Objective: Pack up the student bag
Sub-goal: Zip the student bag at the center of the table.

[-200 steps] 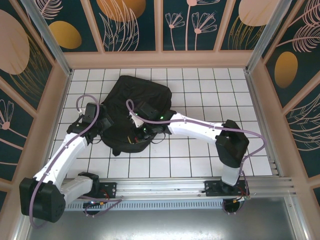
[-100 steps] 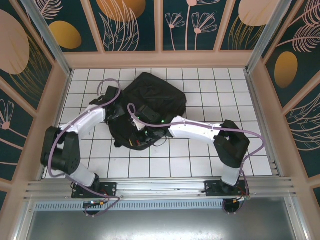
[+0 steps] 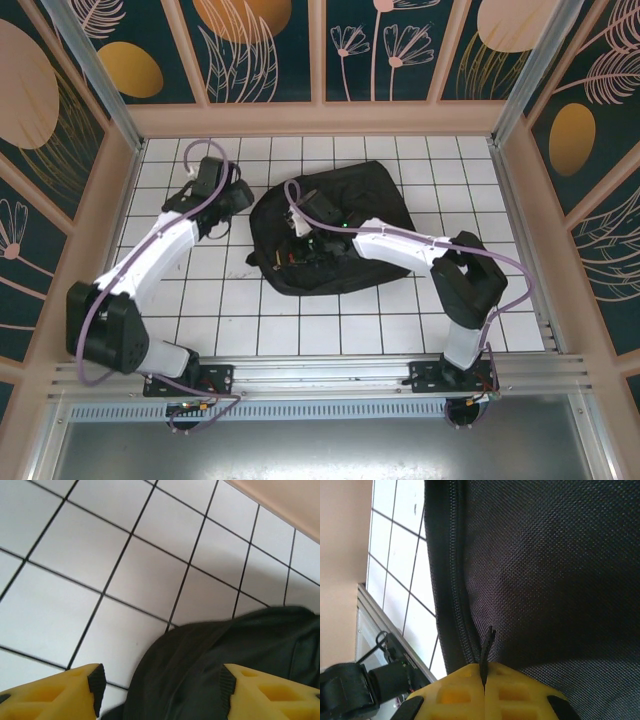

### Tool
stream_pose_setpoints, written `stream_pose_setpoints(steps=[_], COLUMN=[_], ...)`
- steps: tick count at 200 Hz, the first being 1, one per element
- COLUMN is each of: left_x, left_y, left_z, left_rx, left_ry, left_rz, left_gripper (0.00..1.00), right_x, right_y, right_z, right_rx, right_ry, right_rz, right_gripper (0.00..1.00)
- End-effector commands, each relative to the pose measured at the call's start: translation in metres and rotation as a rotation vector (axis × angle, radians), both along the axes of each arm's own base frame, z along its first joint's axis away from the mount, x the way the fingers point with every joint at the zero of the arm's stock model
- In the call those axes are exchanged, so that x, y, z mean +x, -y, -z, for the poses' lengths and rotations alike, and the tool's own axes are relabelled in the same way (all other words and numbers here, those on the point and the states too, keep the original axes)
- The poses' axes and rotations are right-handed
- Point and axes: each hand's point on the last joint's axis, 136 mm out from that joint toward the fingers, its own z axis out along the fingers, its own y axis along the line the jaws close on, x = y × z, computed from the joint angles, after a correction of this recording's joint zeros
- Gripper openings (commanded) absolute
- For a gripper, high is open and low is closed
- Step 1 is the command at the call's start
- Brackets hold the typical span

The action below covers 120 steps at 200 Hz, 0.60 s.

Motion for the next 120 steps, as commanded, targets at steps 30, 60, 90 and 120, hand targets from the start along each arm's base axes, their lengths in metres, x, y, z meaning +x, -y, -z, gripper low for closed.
stream_pose_setpoints(steps=[30,60,90,120], left_x=[-0.051,-0.058,-0.07,-0.072], left_y=[0.038,0.054,0.057,0.062], left_z=[0.046,0.041,0.063,0.076], left_rx=[-0.168,-0.214,-0.239,-0.266], left_ry=[-0.13,-0.145,-0.203,-0.225], left_rz=[0.124,0.14,0.14,0.143], left_gripper=[0.63,0.63,0.57,0.47], right_x=[-0.002,-0.003,-0.004,-0.008], right_y=[-0.017,-0.018,-0.016,-0.017], right_z=[-0.018,-0.016,-0.02,-0.021], right_rx=[0.103,0.102,0.111,0.112], right_ry=[0.0,-0.005,-0.001,-0.005], right_rz=[-0.021,-0.019,-0.008,-0.02], right_gripper=[0.0,0.0,0.0,0.0])
